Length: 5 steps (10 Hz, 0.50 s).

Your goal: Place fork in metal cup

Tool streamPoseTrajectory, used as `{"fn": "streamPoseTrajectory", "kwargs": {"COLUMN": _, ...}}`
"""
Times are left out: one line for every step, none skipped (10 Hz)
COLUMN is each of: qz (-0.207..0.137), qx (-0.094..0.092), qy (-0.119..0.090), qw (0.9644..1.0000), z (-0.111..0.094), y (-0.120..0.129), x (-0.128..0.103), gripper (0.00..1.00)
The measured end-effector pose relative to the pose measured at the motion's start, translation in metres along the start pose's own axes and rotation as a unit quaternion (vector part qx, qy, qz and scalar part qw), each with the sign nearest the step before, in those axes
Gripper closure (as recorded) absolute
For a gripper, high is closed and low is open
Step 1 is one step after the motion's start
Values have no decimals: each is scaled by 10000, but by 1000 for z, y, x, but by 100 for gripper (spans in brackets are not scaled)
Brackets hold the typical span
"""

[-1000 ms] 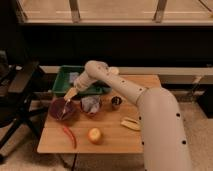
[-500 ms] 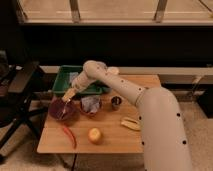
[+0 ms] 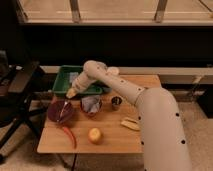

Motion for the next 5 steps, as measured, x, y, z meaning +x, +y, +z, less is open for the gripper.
{"fn": "streamPoseTrajectory", "kwargs": {"qz": -8, "qx": 0, "qy": -4, "qw": 10000, "z": -1, "y": 0, "x": 0, "gripper": 100}}
{"fn": "streamPoseTrajectory", "kwargs": {"qz": 14, "qx": -48, "qy": -38, "qw": 10000, "z": -2, "y": 0, "x": -2, "gripper": 100}}
{"fn": "streamPoseTrajectory", "kwargs": {"qz": 81, "qx": -124, "qy": -93, "qw": 9998, "z": -8, "y": -2, "x": -5, "gripper": 100}}
{"fn": "streamPoseTrajectory", "kwargs": {"qz": 163, "qx": -214, "qy": -160, "qw": 9995, "z": -19, "y": -4, "x": -11, "gripper": 100}}
{"fn": "streamPoseTrajectory", "kwargs": {"qz": 250, "qx": -328, "qy": -262, "qw": 9988, "z": -37, "y": -6, "x": -19, "gripper": 100}}
